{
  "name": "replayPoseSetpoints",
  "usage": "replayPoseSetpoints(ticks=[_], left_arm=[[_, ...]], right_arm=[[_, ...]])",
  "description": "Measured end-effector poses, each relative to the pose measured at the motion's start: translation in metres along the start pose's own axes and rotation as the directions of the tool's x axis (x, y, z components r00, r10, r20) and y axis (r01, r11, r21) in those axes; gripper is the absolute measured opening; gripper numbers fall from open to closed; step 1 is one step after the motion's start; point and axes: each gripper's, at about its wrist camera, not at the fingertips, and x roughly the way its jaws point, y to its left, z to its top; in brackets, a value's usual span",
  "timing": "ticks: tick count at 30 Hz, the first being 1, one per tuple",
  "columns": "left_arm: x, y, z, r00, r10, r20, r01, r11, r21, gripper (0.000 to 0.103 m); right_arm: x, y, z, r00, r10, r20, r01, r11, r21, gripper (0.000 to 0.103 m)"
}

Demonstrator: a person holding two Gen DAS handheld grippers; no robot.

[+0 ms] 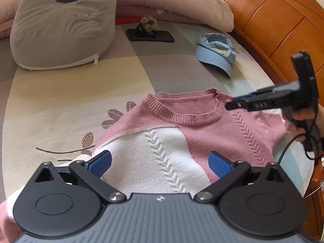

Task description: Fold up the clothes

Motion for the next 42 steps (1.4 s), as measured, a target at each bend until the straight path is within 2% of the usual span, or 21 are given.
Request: replayPoseSetpoints(ticks=[3,7,10,13,15,18,21,24,26,29,32,34,36,38,42], left_arm=[[0.001,-0.016,0.004,0.999,0.038,-0.028,-0.038,0.999,0.018,0.101],[0.007,-0.047,0.011,0.997,0.038,-0.07,-0.036,0.999,0.036,0.101],[0.016,-0.069,0.016,0.995,0.064,-0.078,-0.062,0.998,0.019,0.101],[0.03,-0.088,0.016,0.984,0.134,-0.121,-0.14,0.989,-0.043,0.101],[0.039,-0.097,0.012,0.975,0.168,-0.145,-0.182,0.979,-0.089,0.101],[0.055,-0.107,0.003,0.963,0.214,-0.161,-0.239,0.959,-0.155,0.101],[0.075,-0.112,-0.001,0.962,0.215,-0.167,-0.245,0.952,-0.185,0.101],[0.097,-0.11,-0.004,0.962,0.231,-0.145,-0.254,0.952,-0.171,0.101],[0.11,-0.098,-0.008,0.961,0.237,-0.146,-0.262,0.947,-0.184,0.101],[0.118,-0.075,-0.018,0.95,0.271,-0.155,-0.3,0.932,-0.204,0.1],[0.112,-0.049,-0.032,0.942,0.308,-0.135,-0.331,0.92,-0.21,0.102],[0.106,-0.046,-0.036,0.955,0.267,-0.13,-0.286,0.945,-0.16,0.102],[0.099,-0.043,-0.036,0.964,0.225,-0.143,-0.243,0.962,-0.125,0.101],[0.086,-0.032,-0.033,0.973,0.182,-0.14,-0.205,0.965,-0.166,0.1],[0.052,-0.004,-0.023,0.983,0.163,-0.08,-0.177,0.958,-0.224,0.101]], right_arm=[[-0.026,-0.021,-0.038,0.997,-0.046,-0.057,0.052,0.992,0.113,0.034],[-0.057,-0.045,-0.095,0.991,-0.028,-0.129,0.06,0.964,0.259,0.035],[-0.07,-0.056,-0.123,0.991,0.003,-0.135,0.038,0.953,0.299,0.035],[-0.074,-0.07,-0.141,0.991,0.056,-0.122,-0.011,0.94,0.34,0.035],[-0.069,-0.085,-0.148,0.989,0.105,-0.109,-0.053,0.915,0.4,0.035],[-0.064,-0.101,-0.149,0.986,0.144,-0.084,-0.091,0.889,0.449,0.035],[-0.06,-0.108,-0.141,0.985,0.17,-0.042,-0.137,0.9,0.414,0.035],[-0.045,-0.11,-0.13,0.991,0.137,-0.013,-0.123,0.928,0.352,0.035],[-0.03,-0.117,-0.127,0.997,0.082,-0.007,-0.075,0.935,0.346,0.035],[-0.011,-0.132,-0.129,0.999,0.032,-0.014,-0.024,0.921,0.388,0.031],[-0.01,-0.133,-0.13,1.0,0.012,0.006,-0.014,0.919,0.393,0.032],[-0.009,-0.124,-0.129,1.0,-0.028,0.0,0.026,0.925,0.38,0.033],[-0.007,-0.115,-0.125,0.998,-0.066,-0.015,0.067,0.926,0.371,0.044],[-0.005,-0.106,-0.119,0.994,-0.101,-0.039,0.109,0.92,0.378,0.051],[-0.014,-0.087,-0.101,0.977,-0.196,-0.08,0.212,0.898,0.385,0.051]])
